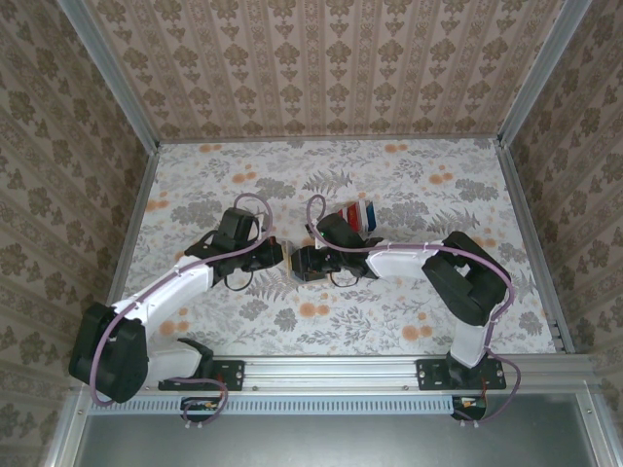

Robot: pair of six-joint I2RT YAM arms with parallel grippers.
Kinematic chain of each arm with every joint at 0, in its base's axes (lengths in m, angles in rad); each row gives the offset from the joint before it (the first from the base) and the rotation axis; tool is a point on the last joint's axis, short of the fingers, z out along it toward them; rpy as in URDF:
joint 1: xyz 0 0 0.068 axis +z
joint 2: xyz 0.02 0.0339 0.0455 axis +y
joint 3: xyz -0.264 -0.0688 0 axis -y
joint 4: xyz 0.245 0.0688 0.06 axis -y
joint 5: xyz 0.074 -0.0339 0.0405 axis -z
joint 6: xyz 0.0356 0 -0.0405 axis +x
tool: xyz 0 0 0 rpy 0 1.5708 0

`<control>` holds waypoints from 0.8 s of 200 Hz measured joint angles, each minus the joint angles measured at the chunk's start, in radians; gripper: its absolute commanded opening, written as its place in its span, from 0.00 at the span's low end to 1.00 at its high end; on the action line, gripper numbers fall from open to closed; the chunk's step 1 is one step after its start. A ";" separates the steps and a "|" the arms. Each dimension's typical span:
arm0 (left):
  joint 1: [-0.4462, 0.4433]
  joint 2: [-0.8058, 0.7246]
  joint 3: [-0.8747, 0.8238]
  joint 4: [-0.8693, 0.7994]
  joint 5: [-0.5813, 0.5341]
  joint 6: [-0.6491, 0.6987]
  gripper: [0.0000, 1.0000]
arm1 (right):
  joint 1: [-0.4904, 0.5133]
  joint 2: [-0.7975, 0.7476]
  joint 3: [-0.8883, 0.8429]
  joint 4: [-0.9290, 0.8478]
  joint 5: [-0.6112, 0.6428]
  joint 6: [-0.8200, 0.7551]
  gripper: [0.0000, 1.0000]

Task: Put the credit cards into the card holder
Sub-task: Flip over the card slot in the card holder.

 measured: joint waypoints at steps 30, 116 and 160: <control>0.000 0.000 0.005 -0.006 0.000 0.000 0.00 | 0.000 0.009 0.005 -0.003 0.000 -0.001 0.45; 0.000 0.002 0.006 -0.014 -0.003 0.000 0.00 | 0.000 0.010 0.008 -0.015 0.004 -0.009 0.38; 0.000 0.013 0.007 -0.014 -0.011 0.000 0.00 | -0.018 0.009 -0.007 -0.014 0.003 -0.009 0.39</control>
